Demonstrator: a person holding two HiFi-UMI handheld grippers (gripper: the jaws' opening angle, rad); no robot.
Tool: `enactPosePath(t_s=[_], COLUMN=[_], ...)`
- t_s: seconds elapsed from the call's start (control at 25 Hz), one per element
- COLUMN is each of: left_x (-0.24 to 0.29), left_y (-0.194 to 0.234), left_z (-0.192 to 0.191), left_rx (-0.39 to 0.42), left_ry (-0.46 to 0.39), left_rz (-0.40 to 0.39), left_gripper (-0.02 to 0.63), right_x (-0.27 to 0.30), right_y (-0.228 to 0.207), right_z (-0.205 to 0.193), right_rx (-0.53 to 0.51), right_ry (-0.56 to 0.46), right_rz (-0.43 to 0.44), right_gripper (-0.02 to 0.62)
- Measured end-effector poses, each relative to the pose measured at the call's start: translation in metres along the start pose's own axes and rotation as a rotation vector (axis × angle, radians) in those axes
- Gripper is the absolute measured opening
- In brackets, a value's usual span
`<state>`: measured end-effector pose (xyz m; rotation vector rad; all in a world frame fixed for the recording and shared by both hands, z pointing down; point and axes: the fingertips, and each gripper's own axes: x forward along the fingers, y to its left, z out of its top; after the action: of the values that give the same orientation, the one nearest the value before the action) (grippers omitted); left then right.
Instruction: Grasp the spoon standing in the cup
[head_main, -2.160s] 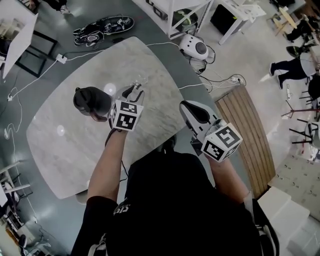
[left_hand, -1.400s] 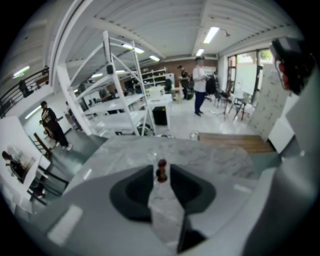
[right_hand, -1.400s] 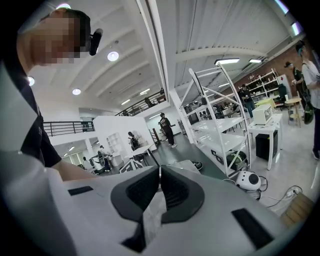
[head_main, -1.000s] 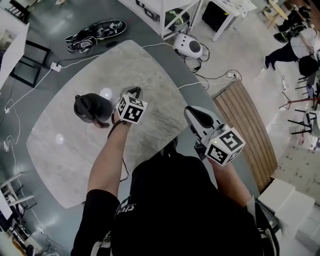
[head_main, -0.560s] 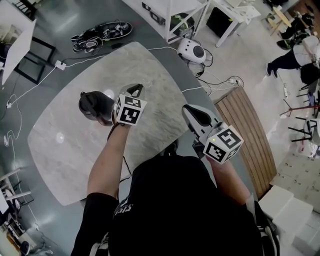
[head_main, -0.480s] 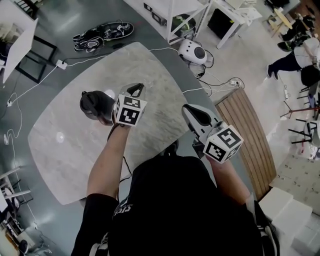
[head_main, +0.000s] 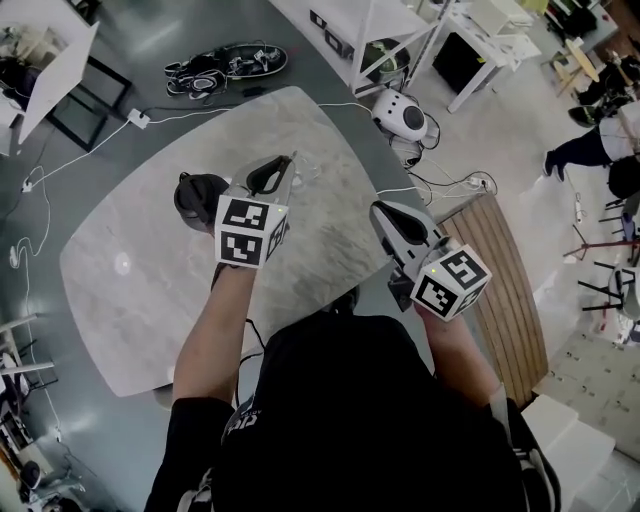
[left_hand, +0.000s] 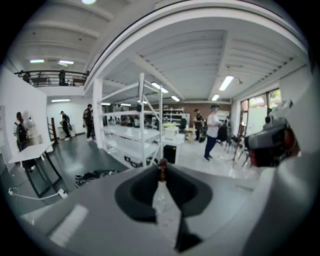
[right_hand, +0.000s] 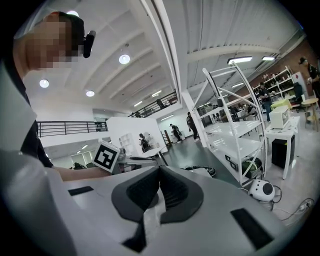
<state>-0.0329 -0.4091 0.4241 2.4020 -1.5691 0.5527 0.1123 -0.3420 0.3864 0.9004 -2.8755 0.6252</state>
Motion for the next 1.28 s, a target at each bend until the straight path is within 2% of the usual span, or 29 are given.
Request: enactPosePath(t_s=[0.28, 0.56, 0.8, 1.04, 1.28], left_x=[-0.048, -0.084, -0.1, -0.1, -0.099], left_y=[0.014, 0.031, 0.034, 0.032, 0.03], left_z=[0.03, 0.042, 0.042, 0.043, 0.044], left_rx=[-0.099, -0.18, -0.196, -0.193, -0.185], left_ry=[-0.129, -0.233, -0.261, -0.269, -0.272], left_rz=[0.056, 0.126, 0.16, 0.15, 0.139], left_gripper=[0.054, 0.053, 0.053, 0.053, 0.054], right_x=[0.015, 0.018, 0.011, 0.013, 0.012], right_y=[0.009, 0.015, 0.013, 0.016, 0.016], right_z=[0.016, 0.031, 0.041, 0.044, 0.043], right_rx=[-0.039, -0.107, -0.133, -0.183, -0.187], right_ry=[-0.022, -0.043, -0.07, -0.067, -0.068], right_rz=[0.036, 0.055, 0.039, 0.035, 0.023], right_gripper=[-0.006, -0.008, -0.008, -0.009, -0.009])
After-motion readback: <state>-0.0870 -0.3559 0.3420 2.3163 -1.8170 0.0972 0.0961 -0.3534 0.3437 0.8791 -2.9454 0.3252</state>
